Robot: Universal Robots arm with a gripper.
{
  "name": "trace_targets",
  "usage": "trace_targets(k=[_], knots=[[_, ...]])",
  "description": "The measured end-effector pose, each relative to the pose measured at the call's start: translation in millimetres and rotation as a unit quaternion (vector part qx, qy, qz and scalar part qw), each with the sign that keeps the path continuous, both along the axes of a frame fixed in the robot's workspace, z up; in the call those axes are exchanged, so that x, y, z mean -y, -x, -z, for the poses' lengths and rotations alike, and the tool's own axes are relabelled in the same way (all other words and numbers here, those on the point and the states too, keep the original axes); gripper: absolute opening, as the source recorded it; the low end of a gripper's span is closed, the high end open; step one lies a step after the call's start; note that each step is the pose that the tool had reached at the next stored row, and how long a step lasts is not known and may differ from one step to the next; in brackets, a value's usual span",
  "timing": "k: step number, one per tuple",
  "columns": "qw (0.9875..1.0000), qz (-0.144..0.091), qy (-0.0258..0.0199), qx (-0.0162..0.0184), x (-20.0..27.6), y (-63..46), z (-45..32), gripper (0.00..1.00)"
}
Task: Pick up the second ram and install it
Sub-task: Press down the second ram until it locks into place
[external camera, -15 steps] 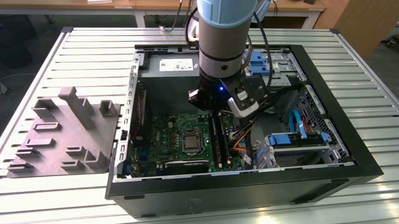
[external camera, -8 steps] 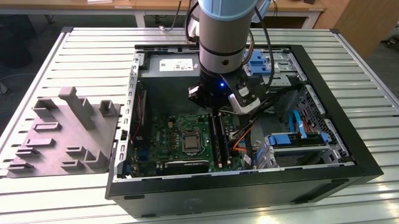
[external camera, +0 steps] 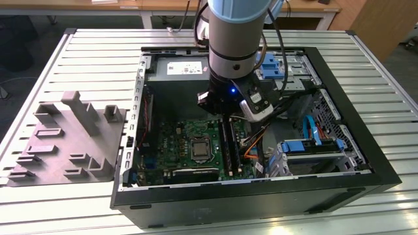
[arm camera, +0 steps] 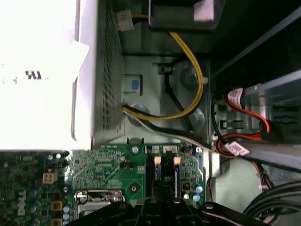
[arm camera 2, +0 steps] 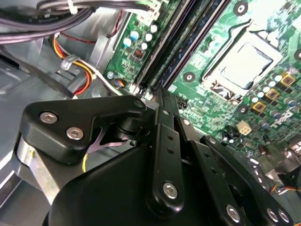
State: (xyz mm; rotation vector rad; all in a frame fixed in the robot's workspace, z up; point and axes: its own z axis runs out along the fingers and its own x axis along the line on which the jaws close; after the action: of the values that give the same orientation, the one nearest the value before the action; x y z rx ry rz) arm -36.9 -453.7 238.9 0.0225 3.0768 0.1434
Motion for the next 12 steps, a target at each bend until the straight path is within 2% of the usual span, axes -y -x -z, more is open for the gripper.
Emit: trace_targets(k=[12], knots=[[1.0, 0.0, -0.0001, 0.0, 35.2, 0.0, 0.1, 0.11]])
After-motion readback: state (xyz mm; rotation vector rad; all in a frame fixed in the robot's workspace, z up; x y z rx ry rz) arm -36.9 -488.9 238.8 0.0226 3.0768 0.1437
